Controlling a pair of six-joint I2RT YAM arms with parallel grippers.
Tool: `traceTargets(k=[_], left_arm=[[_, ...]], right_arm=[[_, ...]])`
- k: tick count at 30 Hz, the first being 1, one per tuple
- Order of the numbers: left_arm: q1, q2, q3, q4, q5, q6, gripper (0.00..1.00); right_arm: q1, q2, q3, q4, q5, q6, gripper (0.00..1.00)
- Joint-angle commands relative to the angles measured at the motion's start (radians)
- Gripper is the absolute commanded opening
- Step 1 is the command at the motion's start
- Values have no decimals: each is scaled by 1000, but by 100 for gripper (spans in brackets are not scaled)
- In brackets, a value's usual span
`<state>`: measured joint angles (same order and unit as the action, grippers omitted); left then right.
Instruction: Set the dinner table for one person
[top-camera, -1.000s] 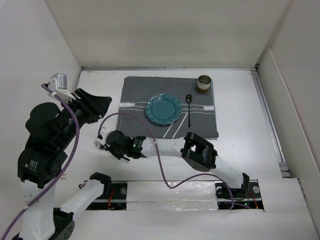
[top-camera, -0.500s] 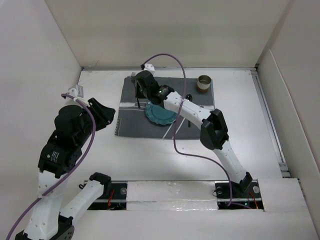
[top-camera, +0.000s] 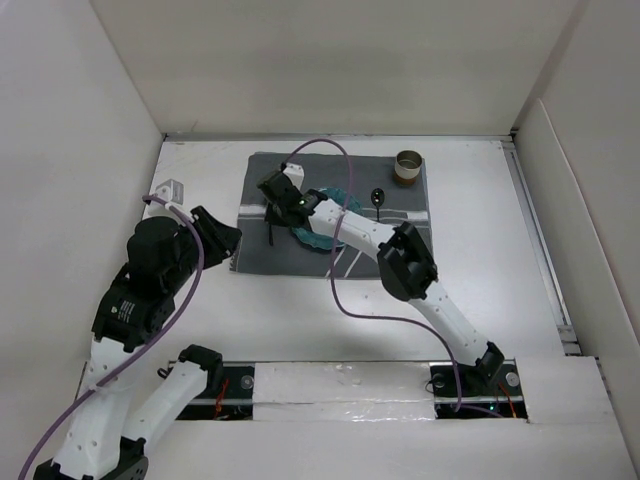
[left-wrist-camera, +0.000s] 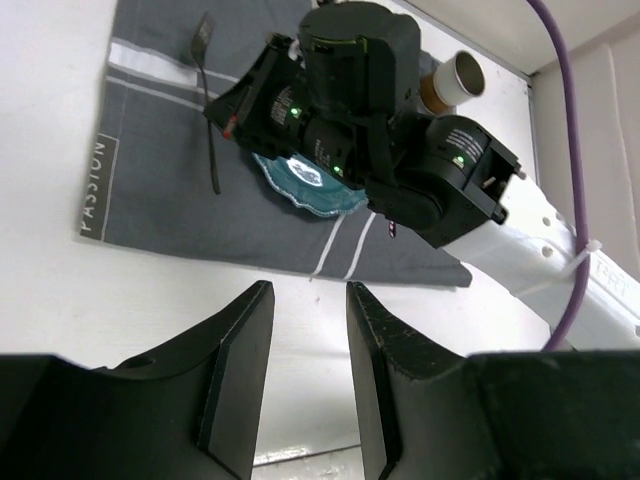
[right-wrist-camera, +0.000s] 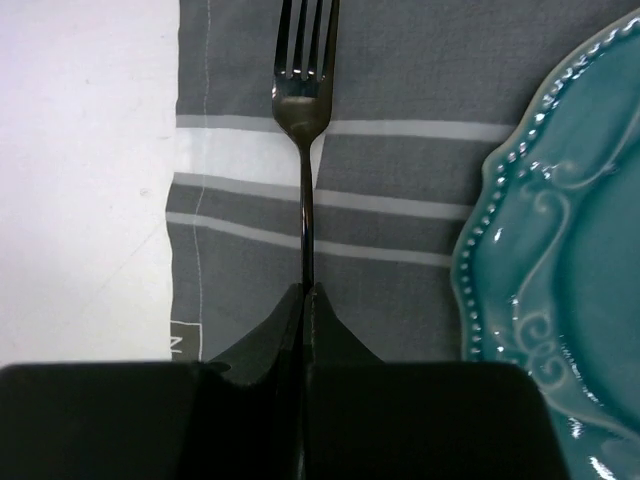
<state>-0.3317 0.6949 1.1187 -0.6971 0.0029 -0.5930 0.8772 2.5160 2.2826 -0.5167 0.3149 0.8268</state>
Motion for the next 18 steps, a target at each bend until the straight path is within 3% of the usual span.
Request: traceTargets(k=[1, 14, 18], left_arm=[[-1, -21, -5, 27, 58, -11, 32], [-41, -28, -7, -33, 26, 5, 32], [-50, -28, -5, -36, 16, 9, 37]], right_arm=[[3, 15, 67, 8, 41, 52, 0], [22, 76, 71, 3, 78, 132, 0], [31, 83, 61, -3, 81, 150, 0]])
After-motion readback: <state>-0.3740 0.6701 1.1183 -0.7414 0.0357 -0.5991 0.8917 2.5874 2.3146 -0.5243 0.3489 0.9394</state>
